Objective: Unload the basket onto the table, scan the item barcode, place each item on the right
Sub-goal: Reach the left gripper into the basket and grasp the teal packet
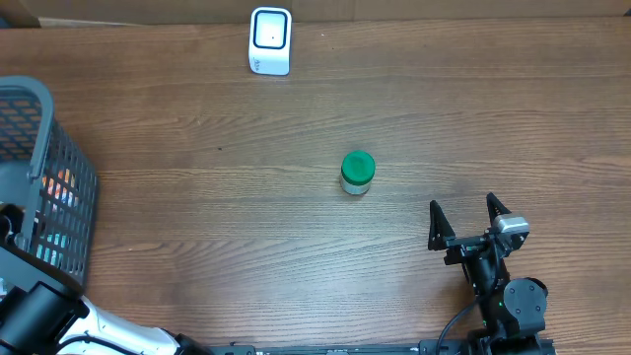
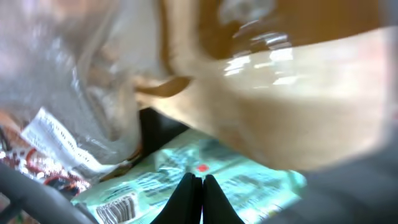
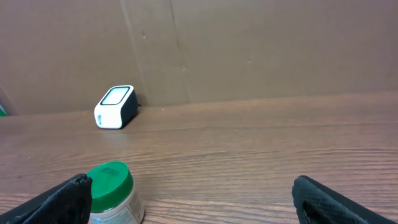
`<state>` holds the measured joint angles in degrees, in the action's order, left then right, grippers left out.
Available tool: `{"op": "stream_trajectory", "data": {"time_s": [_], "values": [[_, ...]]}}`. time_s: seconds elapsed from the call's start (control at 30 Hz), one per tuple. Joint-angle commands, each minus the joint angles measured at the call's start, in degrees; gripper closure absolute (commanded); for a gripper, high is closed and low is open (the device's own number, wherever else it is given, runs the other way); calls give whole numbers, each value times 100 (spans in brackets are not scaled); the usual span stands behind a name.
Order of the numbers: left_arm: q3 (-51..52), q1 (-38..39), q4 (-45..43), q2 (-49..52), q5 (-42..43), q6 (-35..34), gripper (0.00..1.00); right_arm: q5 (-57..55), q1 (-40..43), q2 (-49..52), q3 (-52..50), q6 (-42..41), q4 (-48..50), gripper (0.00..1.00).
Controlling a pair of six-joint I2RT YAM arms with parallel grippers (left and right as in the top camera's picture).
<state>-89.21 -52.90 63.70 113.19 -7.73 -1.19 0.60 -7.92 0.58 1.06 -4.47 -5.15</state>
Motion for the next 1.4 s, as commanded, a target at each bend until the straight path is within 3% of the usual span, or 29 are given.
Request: {"op": "stream_trajectory", "data": {"time_s": [0.0, 0.2, 0.23, 0.27, 0.3, 0.4, 0.43, 0.5, 0.8, 1.27, 1.37], "values": [[-286, 15, 94, 59, 564, 719, 96, -55, -22, -42, -59, -7, 33, 0], [-282, 15, 131, 61, 588, 1062, 96, -57, -20, -42, -59, -7, 33, 0], [-282, 15, 127, 61, 588, 1067, 90, -55, -20, -42, -59, -7, 33, 0], [-282, 15, 118, 61, 588, 1067, 74, -55, -20, -42, -59, -7, 35, 0], [-278, 15, 118, 61, 581, 1084, 66, -55, -20, -42, -59, -7, 33, 0], [-269, 13, 234, 63, 584, 1530, 52, -55, -20, -42, -59, -7, 33, 0], [-264, 13, 258, 63, 584, 1639, 39, -55, -20, -42, -59, -7, 33, 0], [-223, 13, 269, 63, 584, 1781, 0, -55, -20, -42, -59, -7, 33, 0], [179, 4, 188, 87, 538, 2444, 0, -55, -20, -42, -59, -7, 33, 0], [651, 4, -380, 90, 293, 2430, 0, -55, -20, -42, -59, -7, 33, 0], [745, 4, -509, 92, 332, 2433, 9, -55, -20, -42, -59, -7, 33, 0]]}}
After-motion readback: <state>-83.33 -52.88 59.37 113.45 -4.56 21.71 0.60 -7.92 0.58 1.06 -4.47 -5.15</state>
